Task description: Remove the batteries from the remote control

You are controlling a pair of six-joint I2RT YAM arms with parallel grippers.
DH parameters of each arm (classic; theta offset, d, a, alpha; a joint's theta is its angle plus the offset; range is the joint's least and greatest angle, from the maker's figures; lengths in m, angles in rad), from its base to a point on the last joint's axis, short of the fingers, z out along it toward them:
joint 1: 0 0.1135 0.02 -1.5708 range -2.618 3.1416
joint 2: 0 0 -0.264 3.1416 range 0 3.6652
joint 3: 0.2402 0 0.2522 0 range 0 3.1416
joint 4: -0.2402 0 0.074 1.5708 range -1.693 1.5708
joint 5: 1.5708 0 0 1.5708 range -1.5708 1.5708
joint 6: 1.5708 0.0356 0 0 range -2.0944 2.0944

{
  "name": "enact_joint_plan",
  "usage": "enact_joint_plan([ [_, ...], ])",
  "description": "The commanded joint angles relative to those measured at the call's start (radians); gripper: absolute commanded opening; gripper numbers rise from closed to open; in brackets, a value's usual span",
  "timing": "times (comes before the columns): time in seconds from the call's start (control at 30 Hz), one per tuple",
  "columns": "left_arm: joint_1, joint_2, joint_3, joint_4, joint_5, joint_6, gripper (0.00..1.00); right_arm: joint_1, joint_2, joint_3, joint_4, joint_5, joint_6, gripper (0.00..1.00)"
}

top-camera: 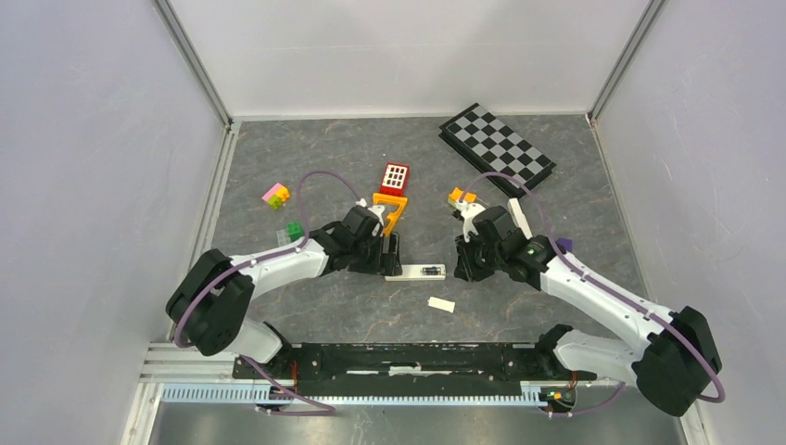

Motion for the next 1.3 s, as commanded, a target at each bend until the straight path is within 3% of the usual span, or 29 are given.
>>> enact_joint_plan([
  [0.0, -0.006, 0.016, 0.015, 0.075, -0.003, 0.028, 0.87, 0.025, 0.021, 0.062, 0.002, 0.094, 0.034, 0.0],
  [0.27, -0.01, 0.042, 0.014, 0.089, 0.011, 0.023, 0.8, 0.047, 0.04, 0.09, 0.01, 0.148, 0.049, 0.0],
  [0.53, -0.014, 0.054, 0.009, 0.101, 0.028, 0.023, 0.74, 0.057, 0.079, 0.07, 0.054, 0.105, 0.07, 0.0],
  [1.27, -0.02, 0.064, 0.01, 0.099, 0.043, 0.022, 0.69, 0.081, 0.087, 0.054, 0.053, 0.167, 0.103, 0.0],
])
